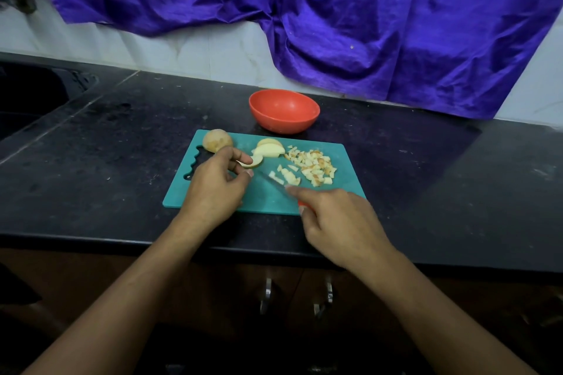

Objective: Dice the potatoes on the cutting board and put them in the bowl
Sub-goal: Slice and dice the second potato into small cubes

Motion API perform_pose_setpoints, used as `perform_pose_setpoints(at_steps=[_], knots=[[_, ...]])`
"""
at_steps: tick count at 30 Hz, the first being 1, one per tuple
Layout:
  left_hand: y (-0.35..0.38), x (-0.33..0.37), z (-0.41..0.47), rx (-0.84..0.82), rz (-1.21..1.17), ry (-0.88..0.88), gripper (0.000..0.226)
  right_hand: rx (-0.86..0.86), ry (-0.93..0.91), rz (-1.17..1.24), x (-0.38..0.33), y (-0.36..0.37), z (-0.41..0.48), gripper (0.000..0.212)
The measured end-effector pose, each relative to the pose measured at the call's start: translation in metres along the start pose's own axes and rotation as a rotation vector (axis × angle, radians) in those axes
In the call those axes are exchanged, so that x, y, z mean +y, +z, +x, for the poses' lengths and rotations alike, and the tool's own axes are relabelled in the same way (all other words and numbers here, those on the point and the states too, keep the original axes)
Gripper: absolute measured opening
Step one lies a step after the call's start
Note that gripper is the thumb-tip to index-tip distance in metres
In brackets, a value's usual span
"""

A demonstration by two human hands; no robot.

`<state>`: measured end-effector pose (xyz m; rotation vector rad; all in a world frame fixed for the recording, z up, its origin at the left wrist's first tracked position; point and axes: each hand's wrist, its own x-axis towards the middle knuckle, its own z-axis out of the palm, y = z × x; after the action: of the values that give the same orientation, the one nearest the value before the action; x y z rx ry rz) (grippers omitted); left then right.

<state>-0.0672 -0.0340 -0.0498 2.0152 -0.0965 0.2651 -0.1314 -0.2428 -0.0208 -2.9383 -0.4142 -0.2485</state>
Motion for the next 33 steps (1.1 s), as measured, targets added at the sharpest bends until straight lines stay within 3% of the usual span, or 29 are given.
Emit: perform_pose_setpoints(at_steps=[6,11,16,21,33], knots=[[0.001,-0.002,0.001,-0.004,-0.023,-0.003,0.014,0.032,0.195,0.118,0.017,0.0,0.012,0.043],[0.0,-0.002,0.008,-0.01,-0.053,-0.047,0.012,0.089,0.185,0.542,0.017,0.012,0.026,0.042],[0.001,0.005,0.019,0.037,0.344,0.058,0.027,0.128,0.221,0.692,0.021,0.025,0.036,0.039],[0.007,0.009,0.029,-0.035,0.636,0.071,0.041,0.152,0.244,0.848,0.024,0.026,0.034,0.035],[-0.012,-0.001,0.009,-0.171,0.478,0.225,0.021,0.188,0.212,0.832,0.022,0.025,0.027,0.038]])
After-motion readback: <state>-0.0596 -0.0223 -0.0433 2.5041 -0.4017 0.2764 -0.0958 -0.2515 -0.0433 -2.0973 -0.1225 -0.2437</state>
